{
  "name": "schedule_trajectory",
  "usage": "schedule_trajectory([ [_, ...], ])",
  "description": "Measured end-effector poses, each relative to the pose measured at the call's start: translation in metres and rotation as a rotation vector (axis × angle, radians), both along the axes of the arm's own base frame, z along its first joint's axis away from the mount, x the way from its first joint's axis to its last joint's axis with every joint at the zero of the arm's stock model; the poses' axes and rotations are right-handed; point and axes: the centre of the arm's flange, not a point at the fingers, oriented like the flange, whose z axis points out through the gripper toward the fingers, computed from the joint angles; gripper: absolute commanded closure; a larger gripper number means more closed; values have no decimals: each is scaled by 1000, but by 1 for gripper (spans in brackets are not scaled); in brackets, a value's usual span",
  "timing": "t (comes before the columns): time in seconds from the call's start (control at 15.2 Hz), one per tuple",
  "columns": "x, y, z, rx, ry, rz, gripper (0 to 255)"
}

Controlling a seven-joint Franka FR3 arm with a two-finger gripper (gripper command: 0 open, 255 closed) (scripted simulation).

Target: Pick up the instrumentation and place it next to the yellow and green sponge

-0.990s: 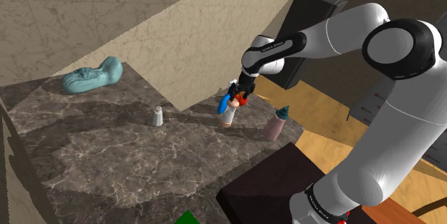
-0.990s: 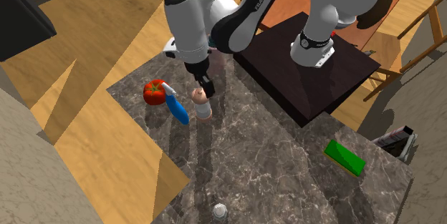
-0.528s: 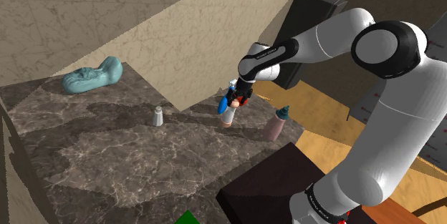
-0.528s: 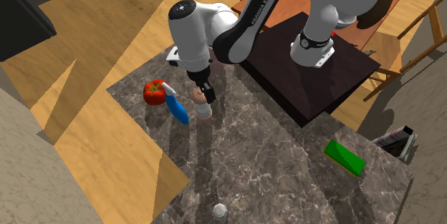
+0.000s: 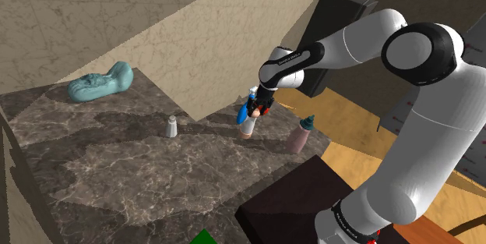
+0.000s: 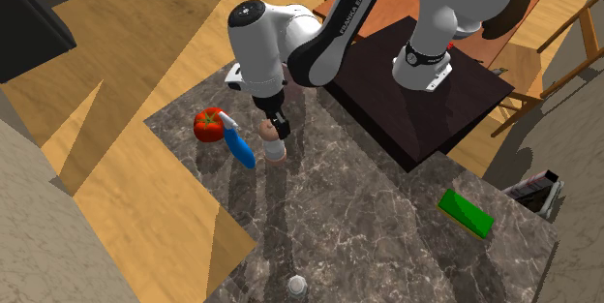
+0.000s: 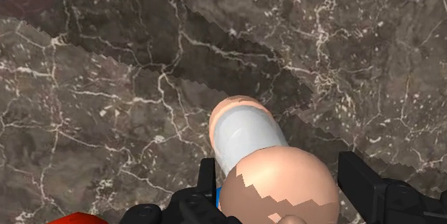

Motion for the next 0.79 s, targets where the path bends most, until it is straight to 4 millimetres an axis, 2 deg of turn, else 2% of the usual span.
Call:
schedule_trajectory([
  [0.53, 0, 0, 0, 0, 0, 0, 255],
  [0.79, 0, 0, 15, 0, 0, 0, 255],
])
